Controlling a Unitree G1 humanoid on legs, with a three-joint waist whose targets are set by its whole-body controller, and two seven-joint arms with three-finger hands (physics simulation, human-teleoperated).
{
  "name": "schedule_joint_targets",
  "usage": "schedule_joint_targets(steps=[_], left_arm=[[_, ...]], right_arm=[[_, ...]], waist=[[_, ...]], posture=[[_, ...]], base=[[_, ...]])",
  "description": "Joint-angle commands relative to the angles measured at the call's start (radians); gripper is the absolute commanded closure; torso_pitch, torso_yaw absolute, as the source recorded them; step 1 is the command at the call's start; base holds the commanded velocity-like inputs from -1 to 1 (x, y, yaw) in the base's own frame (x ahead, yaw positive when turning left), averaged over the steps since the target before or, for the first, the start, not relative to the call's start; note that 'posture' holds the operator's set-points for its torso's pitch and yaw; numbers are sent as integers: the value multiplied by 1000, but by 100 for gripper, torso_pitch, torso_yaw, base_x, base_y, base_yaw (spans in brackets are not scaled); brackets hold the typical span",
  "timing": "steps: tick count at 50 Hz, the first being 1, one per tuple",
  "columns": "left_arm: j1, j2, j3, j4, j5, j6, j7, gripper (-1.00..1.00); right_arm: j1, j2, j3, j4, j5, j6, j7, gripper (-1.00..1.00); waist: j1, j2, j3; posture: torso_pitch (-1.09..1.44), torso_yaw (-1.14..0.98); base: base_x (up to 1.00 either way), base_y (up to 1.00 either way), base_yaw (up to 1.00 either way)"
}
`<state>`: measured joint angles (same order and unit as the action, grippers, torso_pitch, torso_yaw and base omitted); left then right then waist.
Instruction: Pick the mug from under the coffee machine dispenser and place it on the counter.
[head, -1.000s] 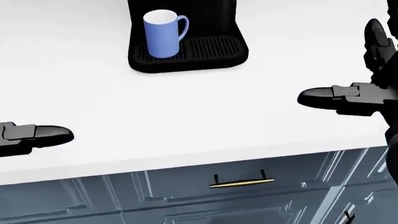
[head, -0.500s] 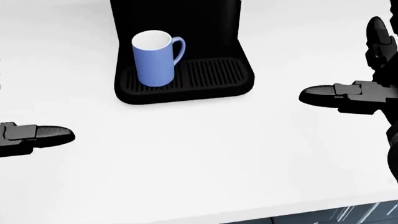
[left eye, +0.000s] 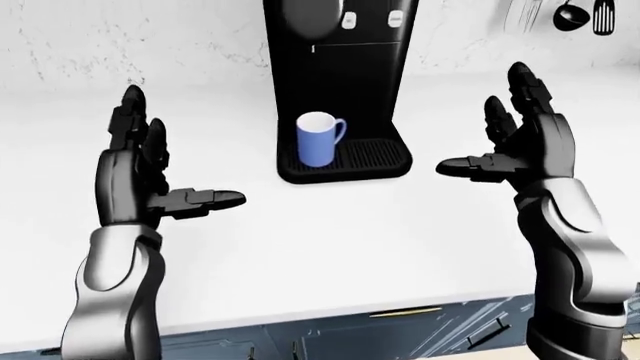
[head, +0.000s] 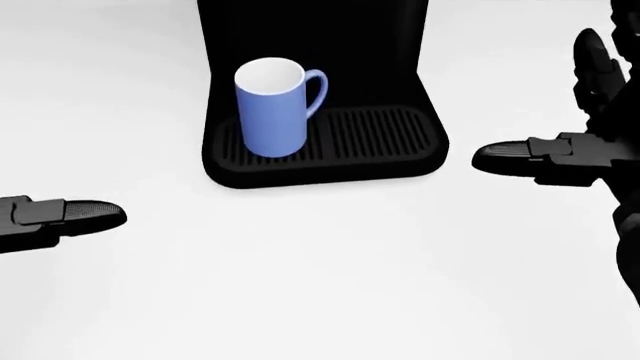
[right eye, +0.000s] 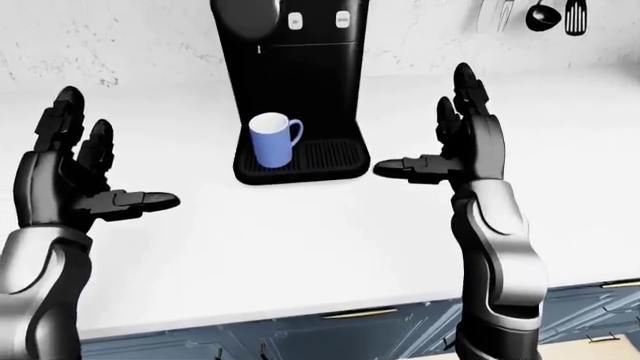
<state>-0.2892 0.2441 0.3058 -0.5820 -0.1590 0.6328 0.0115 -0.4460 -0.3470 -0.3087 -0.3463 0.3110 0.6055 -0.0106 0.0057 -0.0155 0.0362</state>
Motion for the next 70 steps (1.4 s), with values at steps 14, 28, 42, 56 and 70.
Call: schedule_joint_targets(steps=[14, 28, 42, 56, 70], left_arm=[[-109, -21, -68, -43, 14, 159, 80, -100], [-227, -61, -153, 56, 66, 205, 79, -100], [-394, -92, -200, 181, 102, 269, 102, -100], [-488, -140, -245, 273, 95, 259, 126, -100], [-499, -210, -275, 346, 96, 203, 180, -100]], right_arm=[[-37, -23, -18, -23, 4, -28, -12, -100], [-39, -32, -24, -18, 5, -27, -11, -100], [-42, -38, -28, -16, 8, -22, -12, -100], [-53, -52, -36, -9, 13, -15, -15, -100], [-54, -59, -37, -3, 12, -20, -15, -100]], waist=[[-3, -1, -17], [-3, -7, -24], [1, -17, -31], [2, -22, -33], [1, -28, -32]], posture=[[0, 0], [0, 0], [0, 0], [0, 0], [0, 0]], base=[[0, 0, 0], [0, 0, 0], [0, 0, 0], [0, 0, 0], [0, 0, 0]])
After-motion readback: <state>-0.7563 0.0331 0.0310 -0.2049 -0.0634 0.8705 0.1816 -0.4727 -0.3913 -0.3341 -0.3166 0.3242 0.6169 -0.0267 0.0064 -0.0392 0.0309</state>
